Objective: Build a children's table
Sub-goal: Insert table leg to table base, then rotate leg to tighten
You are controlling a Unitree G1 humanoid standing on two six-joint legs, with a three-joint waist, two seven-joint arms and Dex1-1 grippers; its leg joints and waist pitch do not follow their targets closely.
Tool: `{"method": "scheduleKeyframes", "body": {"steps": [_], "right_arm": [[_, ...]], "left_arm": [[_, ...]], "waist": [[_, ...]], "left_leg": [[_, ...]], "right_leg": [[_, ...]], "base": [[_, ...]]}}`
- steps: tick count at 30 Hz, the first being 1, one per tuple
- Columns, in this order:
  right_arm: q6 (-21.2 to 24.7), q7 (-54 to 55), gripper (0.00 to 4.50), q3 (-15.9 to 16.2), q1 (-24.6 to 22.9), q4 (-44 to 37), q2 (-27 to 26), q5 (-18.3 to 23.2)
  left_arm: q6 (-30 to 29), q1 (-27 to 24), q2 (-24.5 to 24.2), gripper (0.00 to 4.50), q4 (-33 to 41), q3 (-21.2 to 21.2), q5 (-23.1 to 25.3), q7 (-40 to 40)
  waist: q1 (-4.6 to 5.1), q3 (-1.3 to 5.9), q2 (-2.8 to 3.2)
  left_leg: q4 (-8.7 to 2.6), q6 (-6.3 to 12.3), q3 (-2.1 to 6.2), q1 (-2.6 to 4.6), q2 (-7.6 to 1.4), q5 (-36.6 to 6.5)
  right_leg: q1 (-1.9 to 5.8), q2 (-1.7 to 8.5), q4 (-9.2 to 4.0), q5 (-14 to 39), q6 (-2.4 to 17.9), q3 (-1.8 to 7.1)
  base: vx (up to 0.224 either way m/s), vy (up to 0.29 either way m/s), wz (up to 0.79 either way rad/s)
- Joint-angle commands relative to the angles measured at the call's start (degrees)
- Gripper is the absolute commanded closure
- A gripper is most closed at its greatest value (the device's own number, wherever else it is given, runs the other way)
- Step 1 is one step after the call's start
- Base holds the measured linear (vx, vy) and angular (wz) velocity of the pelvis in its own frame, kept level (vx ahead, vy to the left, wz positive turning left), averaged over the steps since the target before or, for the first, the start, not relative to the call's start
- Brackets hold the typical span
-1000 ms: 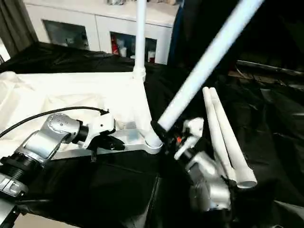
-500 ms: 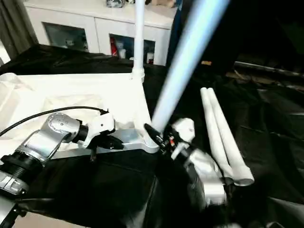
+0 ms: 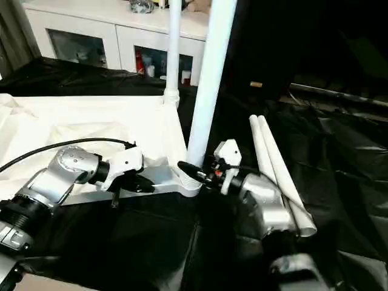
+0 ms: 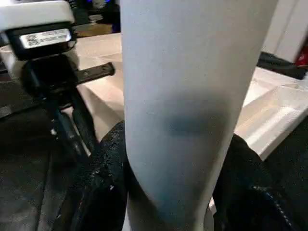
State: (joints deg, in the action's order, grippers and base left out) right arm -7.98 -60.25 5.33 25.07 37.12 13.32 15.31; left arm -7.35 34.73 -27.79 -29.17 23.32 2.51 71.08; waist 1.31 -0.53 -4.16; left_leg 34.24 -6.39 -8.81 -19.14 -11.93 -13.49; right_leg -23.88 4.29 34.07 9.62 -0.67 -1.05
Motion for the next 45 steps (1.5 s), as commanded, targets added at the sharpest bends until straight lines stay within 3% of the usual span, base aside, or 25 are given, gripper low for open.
{"method": "scheduleKeyframes", "body": {"steps": [1, 4, 10, 14, 17, 19, 22, 23, 25, 27, 29, 30, 32, 39, 45], "right_arm": [[4.0, -0.3, 2.64, 3.3, -2.0, 4.1, 1.2, -3.8], [4.8, -0.7, 2.64, 3.3, -2.2, 2.7, 1.4, -3.3], [5.7, -2.0, 2.64, 3.8, -2.7, 0.7, 1.7, -3.4], [6.3, -1.4, 2.64, 3.5, -3.0, -0.1, 1.7, -3.5], [5.6, 1.5, 2.64, 2.5, -3.4, -0.5, 1.2, -3.7], [3.2, 12.3, 2.64, -0.4, -2.6, 2.3, -0.6, -5.4], [5.0, 18.4, 2.64, -2.5, -2.6, 3.3, -2.3, -5.0], [6.0, 23.2, 2.64, -3.4, -3.2, 3.1, -4.8, -4.9], [6.6, 26.7, 2.64, -3.3, -2.9, 3.7, -6.1, -5.7], [7.1, 32.8, 2.64, -3.4, -1.7, 5.4, -9.3, -6.5], [7.6, 38.1, 2.64, -3.7, 0.0, 7.8, -11.4, -7.0], [8.1, 43.0, 2.64, -4.6, 2.1, 10.6, -13.4, -7.1], [8.4, 47.9, 2.64, -5.6, 4.3, 13.2, -15.4, -7.0], [8.4, 52.0, 2.64, -5.8, 5.9, 14.5, -18.7, -8.6], [7.4, 53.4, 2.64, -6.0, 6.9, 16.3, -18.4, -9.6]], "left_arm": [[0.9, 0.0, 0.3, 4.50, -0.8, 1.2, 0.3, 1.6], [0.7, 0.1, 0.5, 4.50, -1.0, 0.9, 0.0, 1.5], [1.1, 0.7, 0.6, 4.50, -2.1, 0.7, 0.5, 1.6], [1.1, 0.8, 0.8, 4.50, -2.3, 0.5, 0.3, 1.2], [0.9, 1.2, 1.3, 4.50, -3.0, -0.1, 0.8, -0.7], [-0.6, 2.6, 3.3, 4.50, -5.4, -1.6, 1.6, -6.3], [-3.1, 3.6, 5.3, 4.50, -6.5, -2.7, 1.5, -9.6], [-5.3, 5.0, 7.6, 4.50, -7.9, -3.0, 2.5, -14.2], [-6.8, 6.1, 9.3, 4.50, -9.2, -3.3, 3.0, -17.2], [-9.2, 8.3, 12.8, 4.50, -12.2, -3.9, 3.7, -22.8], [-11.0, 9.8, 15.5, 4.50, -14.5, -4.6, 3.8, -27.0], [-12.6, 10.7, 17.9, 4.50, -16.1, -5.2, 3.7, -29.8], [-13.5, 11.2, 20.1, 4.50, -17.4, -5.4, 3.9, -32.5], [-13.8, 12.0, 21.9, 4.50, -20.0, -5.3, 5.3, -35.7], [-13.4, 12.6, 21.6, 4.50, -21.3, -5.8, 5.4, -36.0]], "waist": [[-0.05, 1.20, 0.69], [-0.06, 1.12, 0.62], [-0.19, 0.98, 0.45], [-0.16, 1.01, 0.77], [-0.15, 0.88, 0.60], [0.03, 0.81, 0.67], [-0.12, 0.66, 0.55], [0.00, 0.63, 0.39], [-0.03, 0.68, 0.54], [-0.09, 0.94, 0.88], [0.21, 0.99, 0.66], [0.06, 0.89, 0.99], [0.15, 1.09, 0.87], [-0.05, 1.32, 0.85], [0.22, 1.14, 0.86]], "left_leg": [[-5.56, 1.68, -0.46, -1.12, -0.82, -18.7], [-5.59, 1.63, -0.52, -1.05, -0.82, -19.2], [-5.65, 1.46, -0.36, -0.97, -0.77, -20.5], [-5.78, 1.39, -0.42, -1.03, -0.86, -19.4], [-5.81, 1.26, -0.47, -1.05, -0.78, -19.9], [-5.72, 0.55, -0.48, -0.81, -0.64, -20.9], [-5.73, 0.00, -0.13, -0.56, -0.49, -22.6], [-5.80, 0.00, -0.09, -0.70, -0.53, -22.7], [-5.93, -0.43, -0.03, -0.59, -0.59, -22.5], [-6.06, -0.79, 0.13, -0.79, -0.60, -21.6], [-6.16, -1.23, -0.05, -1.13, -0.48, -20.3], [-6.11, -1.22, -0.12, -1.00, -0.42, -20.8], [-5.95, -1.09, -0.40, -0.98, -0.32, -20.2], [-5.93, -0.10, -0.70, -1.43, -0.37, -15.9], [-6.11, -0.36, -0.53, -1.15, -0.38, -19.7]], "right_leg": [[1.77, 2.06, -4.47, 22.1, 11.0, 1.17], [1.76, 2.04, -4.51, 22.6, 11.1, 1.13], [1.49, 2.24, -5.12, 28.3, 8.8, 1.25], [1.51, 2.19, -4.97, 26.0, 9.4, 1.31], [1.46, 2.14, -5.15, 27.0, 9.1, 1.28], [1.02, 2.08, -5.36, 29.4, 8.3, 1.19], [0.72, 2.25, -6.04, 35.7, 5.8, 1.08], [0.66, 2.25, -6.17, 36.3, 5.2, 1.11], [0.49, 2.22, -6.27, 35.4, 5.1, 1.05], [0.86, 2.23, -5.95, 32.1, 5.9, 0.88], [1.05, 1.98, -5.71, 28.3, 6.8, 0.92], [0.99, 1.93, -5.72, 27.3, 7.1, 0.91], [1.05, 1.98, -5.69, 25.4, 7.6, 1.02], [1.88, 1.87, -4.92, 16.7, 9.1, 1.12], [1.64, 1.99, -5.38, 21.3, 8.3, 1.07]], "base": [[0.000, 0.000, 0.00], [0.000, 0.000, 0.00], [0.000, 0.000, 0.00], [0.000, 0.000, 0.00], [0.000, 0.000, 0.00], [0.000, 0.000, 0.00], [0.000, 0.000, 0.00], [0.000, 0.000, 0.00], [0.000, 0.000, 0.00], [0.000, 0.000, 0.00], [0.000, 0.000, 0.00], [0.000, 0.000, 0.00], [0.000, 0.000, 0.00], [0.000, 0.000, 0.00], [0.000, 0.000, 0.00]]}}
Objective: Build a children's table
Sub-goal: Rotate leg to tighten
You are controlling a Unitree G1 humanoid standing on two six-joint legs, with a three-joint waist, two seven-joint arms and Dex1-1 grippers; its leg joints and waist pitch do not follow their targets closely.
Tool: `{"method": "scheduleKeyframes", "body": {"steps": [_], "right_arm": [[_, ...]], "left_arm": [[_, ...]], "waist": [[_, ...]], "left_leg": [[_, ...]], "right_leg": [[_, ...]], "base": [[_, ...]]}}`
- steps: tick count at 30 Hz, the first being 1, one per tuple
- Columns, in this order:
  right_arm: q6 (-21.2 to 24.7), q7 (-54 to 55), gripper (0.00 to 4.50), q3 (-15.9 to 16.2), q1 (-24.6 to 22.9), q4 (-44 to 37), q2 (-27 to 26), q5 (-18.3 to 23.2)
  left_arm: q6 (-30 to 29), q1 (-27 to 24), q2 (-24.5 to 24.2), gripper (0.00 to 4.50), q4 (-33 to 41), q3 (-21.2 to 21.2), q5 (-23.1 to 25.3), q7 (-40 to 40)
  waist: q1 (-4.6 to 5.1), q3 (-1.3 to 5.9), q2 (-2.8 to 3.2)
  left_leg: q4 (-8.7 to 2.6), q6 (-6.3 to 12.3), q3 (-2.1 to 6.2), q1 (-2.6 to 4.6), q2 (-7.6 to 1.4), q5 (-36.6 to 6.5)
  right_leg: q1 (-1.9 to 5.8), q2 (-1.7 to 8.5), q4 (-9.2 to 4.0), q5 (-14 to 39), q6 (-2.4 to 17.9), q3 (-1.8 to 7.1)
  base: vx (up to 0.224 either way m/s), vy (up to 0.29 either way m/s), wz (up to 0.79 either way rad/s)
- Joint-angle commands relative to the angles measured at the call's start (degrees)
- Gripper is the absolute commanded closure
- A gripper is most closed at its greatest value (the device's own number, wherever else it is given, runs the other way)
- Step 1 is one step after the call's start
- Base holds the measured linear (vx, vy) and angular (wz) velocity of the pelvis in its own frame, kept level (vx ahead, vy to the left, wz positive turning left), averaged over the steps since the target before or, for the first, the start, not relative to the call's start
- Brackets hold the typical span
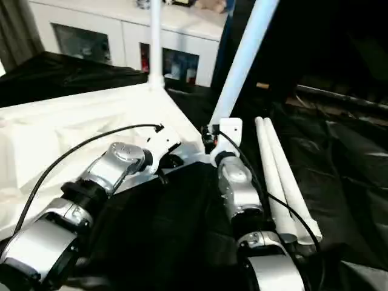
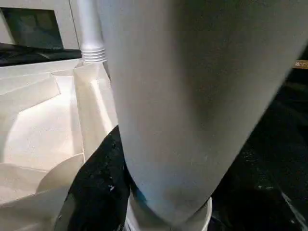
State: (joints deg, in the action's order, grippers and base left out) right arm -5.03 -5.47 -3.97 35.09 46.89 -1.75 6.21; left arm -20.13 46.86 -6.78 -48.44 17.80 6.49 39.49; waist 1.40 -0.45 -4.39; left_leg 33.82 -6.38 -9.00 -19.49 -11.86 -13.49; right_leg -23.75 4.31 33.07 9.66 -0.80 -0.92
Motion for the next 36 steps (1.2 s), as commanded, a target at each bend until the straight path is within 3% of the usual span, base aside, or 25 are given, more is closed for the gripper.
{"method": "scheduleKeyframes", "body": {"steps": [1, 5, 13, 15, 19, 24, 26, 31, 36], "right_arm": [[4.5, -1.3, 2.64, 3.3, -3.0, 6.6, -3.3, -0.6], [4.7, -1.7, 2.64, 1.7, -1.8, 7.8, -3.5, -0.4], [4.8, -7.4, 2.64, 1.8, -0.3, 7.7, -2.5, 0.3], [5.8, -12.7, 2.64, 3.7, 0.6, 7.6, 0.3, -1.0], [8.5, -24.4, 2.64, 6.9, 2.3, 7.7, 6.0, -3.0], [11.0, -35.6, 2.64, 9.7, 3.7, 8.0, 11.0, -4.6], [12.2, -44.3, 2.64, 11.7, 4.2, 8.3, 14.3, -5.1], [11.8, -53.7, 2.64, 13.9, 3.3, 6.8, 17.7, -4.5], [10.9, -60.9, 2.64, 14.9, 1.1, 3.7, 19.5, -3.2]], "left_arm": [[-0.6, 0.5, 0.6, 4.50, -2.0, -0.3, 1.5, -4.4], [-0.2, 0.8, 0.6, 4.50, -2.3, -0.5, 1.5, -3.7], [1.8, 0.2, -0.8, 4.50, -0.5, 1.4, 2.0, 0.7], [2.9, -0.6, -3.2, 4.50, 1.9, 2.7, 2.4, 5.6], [5.7, -2.3, -7.8, 4.50, 6.1, 4.3, 1.9, 14.0], [6.5, -4.7, -12.2, 4.50, 11.3, 5.8, 0.2, 23.0], [7.6, -6.5, -15.0, 4.50, 14.7, 6.0, -1.4, 28.0], [10.1, -8.3, -17.7, 4.50, 17.3, 5.4, -2.3, 31.0], [10.6, -9.4, -19.4, 4.50, 19.1, 5.0, -3.0, 32.6]], "waist": [[0.15, 1.04, 1.08], [0.23, 0.94, 1.07], [0.39, 0.94, 1.12], [0.38, 1.04, 1.16], [1.10, 1.36, 1.14], [1.22, 1.75, 1.37], [1.11, 1.76, 1.33], [0.64, 1.73, 1.13], [-0.38, 1.52, 1.17]], "left_leg": [[-5.70, -0.36, -0.31, -0.78, -0.44, -20.2], [-5.78, -0.32, -0.13, -0.71, -0.41, -22.5], [-5.98, -0.15, -0.02, -1.00, -0.53, -22.0], [-5.96, 0.12, 0.04, -0.91, -0.65, -21.7], [-5.61, 1.90, -0.34, -1.65, -0.77, -15.1], [-4.64, 5.76, -1.09, -0.87, -0.90, -4.1], [-4.56, 6.70, -1.21, -0.66, -1.06, -3.2], [-4.45, 6.93, -1.67, -0.04, -1.32, -2.0], [-4.65, 5.38, -1.84, 0.43, -1.49, -4.2]], "right_leg": [[1.43, 1.98, -4.44, 22.1, 8.2, 0.94], [1.04, 2.05, -4.99, 26.7, 6.6, 0.93], [1.10, 2.08, -4.90, 25.5, 7.0, 0.95], [1.22, 2.11, -4.74, 24.3, 7.8, 0.90], [2.50, 2.24, -3.53, 13.2, 12.5, 0.92], [3.12, 2.41, -2.01, -1.5, 18.8, 1.01], [3.32, 2.39, -1.76, -3.1, 19.9, 0.99], [3.35, 2.25, -1.56, -3.7, 20.8, 1.00], [3.15, 2.16, -1.75, 0.2, 19.8, 1.00]], "base": [[0.000, 0.000, 0.00], [0.000, 0.000, 0.00], [0.000, 0.000, 0.00], [0.000, 0.000, 0.00], [0.000, 0.000, 0.00], [0.031, -0.003, -0.01], [0.000, 0.000, 0.00], [0.000, 0.000, 0.00], [0.000, 0.000, 0.00]]}}
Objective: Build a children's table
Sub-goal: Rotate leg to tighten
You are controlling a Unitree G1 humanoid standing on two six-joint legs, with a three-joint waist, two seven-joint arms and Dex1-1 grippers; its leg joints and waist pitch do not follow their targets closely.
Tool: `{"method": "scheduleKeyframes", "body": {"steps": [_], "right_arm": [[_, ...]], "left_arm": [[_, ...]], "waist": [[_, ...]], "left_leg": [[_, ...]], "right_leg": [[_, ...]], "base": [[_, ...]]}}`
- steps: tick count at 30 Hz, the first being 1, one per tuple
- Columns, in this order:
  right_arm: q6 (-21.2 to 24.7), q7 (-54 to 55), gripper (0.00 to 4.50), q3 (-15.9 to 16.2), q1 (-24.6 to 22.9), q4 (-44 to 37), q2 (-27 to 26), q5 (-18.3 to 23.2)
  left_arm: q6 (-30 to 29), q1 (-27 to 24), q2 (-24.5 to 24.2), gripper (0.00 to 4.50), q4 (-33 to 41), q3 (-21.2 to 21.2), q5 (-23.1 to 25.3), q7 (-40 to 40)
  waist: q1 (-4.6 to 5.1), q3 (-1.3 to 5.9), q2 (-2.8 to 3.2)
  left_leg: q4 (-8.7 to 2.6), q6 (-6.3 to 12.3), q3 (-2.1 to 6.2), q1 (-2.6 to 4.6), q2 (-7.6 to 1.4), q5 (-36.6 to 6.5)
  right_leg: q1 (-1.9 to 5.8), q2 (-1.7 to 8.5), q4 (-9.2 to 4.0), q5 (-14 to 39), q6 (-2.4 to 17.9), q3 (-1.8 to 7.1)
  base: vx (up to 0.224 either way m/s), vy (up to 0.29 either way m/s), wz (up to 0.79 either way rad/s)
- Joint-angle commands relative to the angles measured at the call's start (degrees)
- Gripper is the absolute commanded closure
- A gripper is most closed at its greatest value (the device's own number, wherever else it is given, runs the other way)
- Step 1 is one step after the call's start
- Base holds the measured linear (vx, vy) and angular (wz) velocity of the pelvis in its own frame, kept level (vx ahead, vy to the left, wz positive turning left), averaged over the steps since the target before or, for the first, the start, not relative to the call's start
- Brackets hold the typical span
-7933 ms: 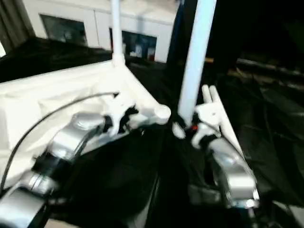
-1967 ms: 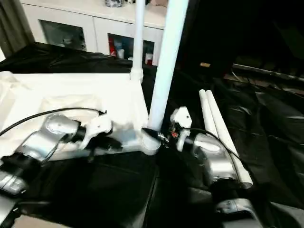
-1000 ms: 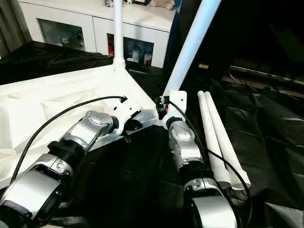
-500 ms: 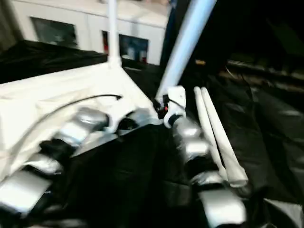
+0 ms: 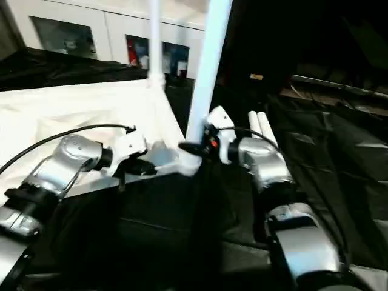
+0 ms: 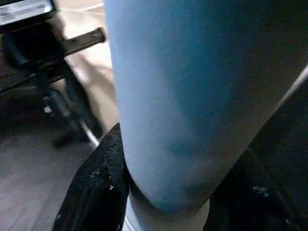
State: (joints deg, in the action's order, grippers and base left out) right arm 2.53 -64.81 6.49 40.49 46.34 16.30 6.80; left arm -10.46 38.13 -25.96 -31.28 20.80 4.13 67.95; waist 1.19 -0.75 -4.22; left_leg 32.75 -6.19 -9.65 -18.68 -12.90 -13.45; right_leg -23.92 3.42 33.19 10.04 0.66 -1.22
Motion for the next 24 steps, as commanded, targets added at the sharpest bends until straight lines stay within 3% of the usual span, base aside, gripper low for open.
{"method": "scheduleKeyframes", "body": {"steps": [1, 8, 12, 14, 16, 17, 21, 24], "right_arm": [[3.0, -3.5, 2.64, 4.8, -5.1, 3.4, 1.9, -3.6], [1.5, -5.1, 2.64, 5.9, -7.9, 2.0, 2.3, -4.2], [2.3, 1.7, 2.64, 4.1, -7.8, 2.9, 0.5, -4.6], [2.5, 3.1, 2.64, 3.8, -7.8, 2.9, 0.2, -4.7], [5.0, 14.3, 2.64, 0.8, -7.3, 4.5, -2.7, -4.7], [5.9, 18.4, 2.64, -0.1, -7.4, 4.8, -3.9, -4.8], [9.9, 32.0, 2.64, -3.0, -8.3, 5.7, -8.6, -4.2], [11.1, 38.4, 2.64, -5.1, -7.9, 7.5, -11.1, -2.9]], "left_arm": [[0.9, -1.0, -0.6, 4.50, 2.5, 1.8, -0.8, 4.5], [1.6, -1.3, -1.1, 4.50, 2.8, 1.5, -1.1, 5.2], [1.0, -0.6, -0.1, 4.50, 1.2, 1.1, 0.3, 1.6], [0.9, -0.5, 0.1, 4.50, 0.9, 0.9, 0.6, 1.0], [-1.0, 0.7, 2.3, 4.50, -1.9, 0.0, 1.7, -4.3], [-2.0, 1.4, 3.5, 4.50, -3.4, -0.6, 2.2, -7.3], [-6.5, 4.1, 9.1, 4.50, -8.7, -2.3, 3.1, -18.0], [-8.7, 5.3, 12.3, 4.50, -10.4, -2.7, 3.0, -21.4]], "waist": [[-0.25, 1.80, 1.03], [-0.46, 1.70, 1.20], [-0.42, 1.71, 1.25], [-0.46, 1.46, 1.12], [-0.41, 1.18, 1.17], [-0.20, 0.97, 1.34], [-0.07, 0.83, 1.22], [-0.12, 0.81, 1.20]], "left_leg": [[-3.61, 4.96, -1.16, -0.38, -0.50, -4.5], [-3.79, 3.02, -1.17, -0.11, -0.33, -6.7], [-3.81, 2.48, -1.14, -0.06, -0.21, -6.4], [-4.01, 1.67, -1.05, -0.06, -0.20, -9.3], [-4.19, 0.55, -1.03, 0.08, -0.11, -12.3], [-4.43, -0.87, -0.68, 0.13, 0.02, -16.0], [-4.51, -1.51, -0.19, 0.32, 0.25, -20.3], [-4.48, -1.40, 0.01, 0.46, 0.34, -21.7]], "right_leg": [[3.37, 3.06, -1.90, 0.2, 18.1, 1.30], [3.20, 2.94, -2.20, 3.4, 17.0, 1.32], [3.24, 2.82, -2.15, 3.2, 16.7, 1.29], [3.14, 2.91, -2.71, 8.1, 15.5, 1.39], [2.63, 2.88, -3.36, 13.8, 13.9, 1.52], [2.29, 2.74, -3.92, 20.7, 11.4, 1.43], [1.60, 2.68, -4.90, 29.2, 7.3, 1.31], [1.16, 2.75, -5.43, 32.3, 5.7, 1.18]], "base": [[0.000, 0.000, 0.00], [0.000, 0.000, 0.00], [0.000, 0.000, 0.00], [0.000, 0.000, 0.00], [0.000, 0.000, 0.00], [0.000, 0.000, 0.00], [-0.062, 0.002, -0.01], [0.000, 0.000, 0.00]]}}
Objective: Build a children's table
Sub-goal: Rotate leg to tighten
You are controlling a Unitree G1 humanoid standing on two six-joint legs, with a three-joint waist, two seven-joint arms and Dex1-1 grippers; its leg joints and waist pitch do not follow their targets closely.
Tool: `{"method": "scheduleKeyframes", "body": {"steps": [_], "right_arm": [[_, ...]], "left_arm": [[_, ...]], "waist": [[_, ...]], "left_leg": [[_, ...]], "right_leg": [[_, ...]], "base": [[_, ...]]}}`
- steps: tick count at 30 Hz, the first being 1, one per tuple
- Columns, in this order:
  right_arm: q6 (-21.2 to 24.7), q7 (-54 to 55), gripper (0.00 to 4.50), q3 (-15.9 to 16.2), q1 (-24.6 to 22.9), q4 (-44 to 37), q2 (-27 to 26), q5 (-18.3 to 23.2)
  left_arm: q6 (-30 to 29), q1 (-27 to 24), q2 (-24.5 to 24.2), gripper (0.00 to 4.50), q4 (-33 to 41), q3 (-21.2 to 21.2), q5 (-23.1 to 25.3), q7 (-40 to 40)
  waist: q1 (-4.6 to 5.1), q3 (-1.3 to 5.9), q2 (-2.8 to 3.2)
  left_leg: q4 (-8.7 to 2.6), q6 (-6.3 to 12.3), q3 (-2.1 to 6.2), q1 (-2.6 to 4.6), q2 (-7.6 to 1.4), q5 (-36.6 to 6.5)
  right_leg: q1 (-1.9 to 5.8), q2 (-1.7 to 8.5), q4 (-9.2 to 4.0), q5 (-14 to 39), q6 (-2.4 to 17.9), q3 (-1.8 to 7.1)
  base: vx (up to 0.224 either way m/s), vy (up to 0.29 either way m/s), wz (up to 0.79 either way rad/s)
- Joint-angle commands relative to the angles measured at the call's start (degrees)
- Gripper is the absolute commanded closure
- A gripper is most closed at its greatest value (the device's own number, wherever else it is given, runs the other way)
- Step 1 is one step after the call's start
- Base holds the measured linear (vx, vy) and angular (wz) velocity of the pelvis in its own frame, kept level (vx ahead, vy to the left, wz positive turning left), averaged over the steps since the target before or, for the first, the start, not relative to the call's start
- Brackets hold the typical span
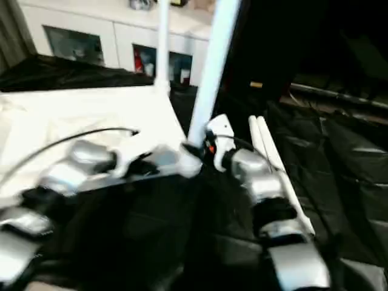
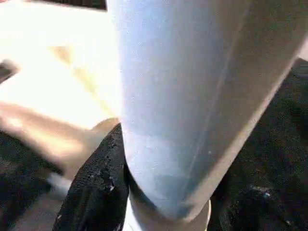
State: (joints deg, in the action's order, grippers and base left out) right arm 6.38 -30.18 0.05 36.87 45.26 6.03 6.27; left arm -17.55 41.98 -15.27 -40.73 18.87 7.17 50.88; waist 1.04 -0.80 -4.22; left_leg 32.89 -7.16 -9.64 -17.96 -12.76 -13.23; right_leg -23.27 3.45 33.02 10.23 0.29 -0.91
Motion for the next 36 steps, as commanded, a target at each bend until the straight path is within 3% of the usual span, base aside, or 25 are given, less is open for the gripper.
{"method": "scheduleKeyframes", "body": {"steps": [1, 3, 5, 7, 8, 9, 10, 11, 14, 22, 23, 27, 28, 29, 32, 36], "right_arm": [[7.6, 6.2, 2.64, 0.5, -3.9, 9.5, -1.8, -1.7], [8.7, 13.2, 2.64, -1.8, -2.2, 12.1, -5.2, -0.1], [8.9, 14.5, 2.64, -1.9, -1.8, 12.4, -6.0, -0.2], [9.5, 14.8, 2.64, -1.5, -1.7, 12.0, -6.6, -0.6], [10.3, 15.4, 2.64, -1.4, -1.7, 11.4, -7.1, -0.9], [10.5, 15.5, 2.64, -1.4, -1.7, 11.3, -7.2, -1.0], [10.6, 15.9, 2.64, -1.3, -1.7, 11.2, -7.4, -1.2], [10.7, 16.1, 2.64, -1.2, -1.6, 11.2, -7.4, -1.4], [10.4, 17.0, 2.64, -1.5, -1.1, 12.0, -7.4, -1.7], [9.7, 16.4, 2.64, -1.7, -0.3, 11.7, -7.4, -1.6], [9.7, 16.2, 2.08, -2.1, -0.1, 11.4, -7.5, -1.4], [9.8, 15.8, 1.84, -2.8, 0.8, 11.0, -7.5, -0.9], [9.8, 15.8, 1.76, -2.8, 1.0, 11.0, -7.5, -1.0], [9.6, 15.5, 1.66, -2.9, 1.2, 10.8, -7.3, -1.0], [9.7, 14.3, 1.38, -3.2, 1.7, 9.8, -6.9, -0.4], [9.0, 12.6, 0.98, -3.2, 2.0, 8.1, -6.2, -0.1]], "left_arm": [[-2.2, 1.9, 2.9, 4.50, -1.6, -0.9, -0.1, -5.7], [-3.8, 3.6, 8.1, 4.50, -3.9, -0.4, 0.5, -9.3], [-4.0, 4.0, 9.3, 4.50, -4.6, -0.3, 0.7, -10.2], [-3.9, 4.5, 10.3, 4.50, -5.6, -0.2, 0.9, -11.0], [-3.8, 5.0, 10.8, 4.50, -6.5, -0.4, 1.0, -11.6], [-3.8, 5.1, 10.8, 4.50, -6.7, -0.4, 1.0, -11.7], [-3.8, 5.3, 11.0, 4.50, -7.0, -0.5, 1.1, -11.9], [-3.7, 5.4, 10.8, 4.50, -7.3, -0.5, 1.3, -11.9], [-3.5, 5.8, 10.6, 4.50, -8.3, -0.7, 1.6, -12.3], [-2.9, 6.4, 10.1, 4.50, -9.9, -1.5, 2.0, -12.8], [-2.7, 6.4, 10.1, 4.50, -10.0, -1.5, 1.9, -12.6], [-2.2, 6.5, 9.9, 4.50, -10.1, -1.6, 1.8, -12.2], [-2.1, 6.6, 9.9, 4.50, -10.1, -1.6, 1.9, -12.1], [-1.9, 6.6, 9.9, 4.50, -10.2, -1.6, 1.9, -11.9], [-1.6, 6.6, 9.6, 4.50, -10.0, -1.6, 1.8, -11.5], [-1.1, 6.5, 9.1, 4.50, -9.5, -1.5, 1.9, -10.8]], "waist": [[0.13, 0.82, 1.09], [0.12, 0.69, 1.58], [0.05, 0.72, 1.34], [0.04, 0.86, 1.26], [0.12, 0.85, 1.52], [0.04, 0.75, 1.83], [0.18, 0.58, 1.66], [0.20, 0.71, 1.66], [0.42, 0.82, 1.74], [0.63, 0.65, 1.59], [0.65, 0.63, 1.56], [0.61, 0.86, 1.71], [0.71, 1.11, 1.66], [0.44, 1.36, 1.61], [0.41, 1.00, 1.35], [0.33, 0.90, 1.47]], "left_leg": [[-4.58, -0.27, -0.08, -0.24, 0.28, -22.3], [-4.47, -0.06, 0.12, 0.08, 0.44, -24.5], [-4.09, 0.27, 0.14, 0.74, 0.73, -27.1], [-4.44, 0.78, 0.37, 0.15, 0.69, -26.6], [-4.86, 0.89, 0.55, -0.55, 0.57, -25.8], [-4.96, 0.82, 0.66, -0.52, 0.54, -26.1], [-4.74, 0.86, 0.66, -0.18, 0.70, -27.8], [-4.73, 1.04, 0.86, 0.00, 0.79, -28.3], [-5.22, 1.13, 1.43, -0.68, 0.74, -28.0], [-5.18, 1.62, 1.58, -0.51, 0.83, -29.4], [-5.21, 1.74, 1.56, -0.51, 0.82, -29.6], [-5.44, 1.74, 1.63, -0.68, 0.75, -28.6], [-5.84, 1.59, 1.81, -1.57, 0.46, -26.0], [-5.72, 1.49, 1.41, -1.58, 0.35, -23.4], [-5.75, 1.33, 0.94, -1.72, 0.24, -22.6], [-5.79, 1.34, 0.95, -1.67, 0.20, -22.9]], "right_leg": [[0.34, 2.63, -5.46, 32.7, 5.8, 0.87], [-0.32, 2.48, -5.98, 35.1, 4.6, 0.61], [-0.86, 2.20, -6.66, 37.0, 3.4, 0.15], [-0.31, 2.29, -6.41, 35.5, 3.4, 0.22], [0.14, 2.32, -6.17, 33.0, 3.7, 0.21], [0.10, 2.35, -6.12, 33.0, 3.8, 0.20], [-0.35, 2.31, -6.65, 35.1, 3.5, 0.04], [-0.28, 2.46, -6.76, 36.2, 3.1, -0.02], [0.25, 2.65, -6.63, 34.8, 3.1, -0.06], [-0.13, 2.87, -7.25, 37.8, 2.3, -0.35], [-0.08, 2.91, -7.37, 37.7, 2.3, -0.65], [0.36, 3.40, -7.39, 36.8, 2.2, -1.20], [1.15, 3.42, -6.56, 33.4, 3.1, -1.04], [1.09, 3.56, -6.45, 30.1, 4.3, -0.73], [1.01, 3.36, -6.15, 27.4, 6.3, -0.52], [1.05, 3.60, -6.27, 28.8, 6.1, -0.43]], "base": [[0.000, 0.000, 0.00], [0.000, 0.000, 0.00], [0.000, 0.000, 0.00], [0.000, 0.000, 0.00], [0.000, 0.000, 0.00], [0.000, 0.000, 0.00], [0.000, 0.000, 0.00], [0.000, 0.000, 0.00], [0.000, 0.000, 0.00], [0.000, 0.000, 0.00], [0.000, 0.000, 0.00], [0.000, 0.000, 0.00], [0.000, 0.000, 0.00], [0.000, 0.000, 0.00], [0.000, 0.000, 0.00], [0.000, 0.000, 0.00]]}}
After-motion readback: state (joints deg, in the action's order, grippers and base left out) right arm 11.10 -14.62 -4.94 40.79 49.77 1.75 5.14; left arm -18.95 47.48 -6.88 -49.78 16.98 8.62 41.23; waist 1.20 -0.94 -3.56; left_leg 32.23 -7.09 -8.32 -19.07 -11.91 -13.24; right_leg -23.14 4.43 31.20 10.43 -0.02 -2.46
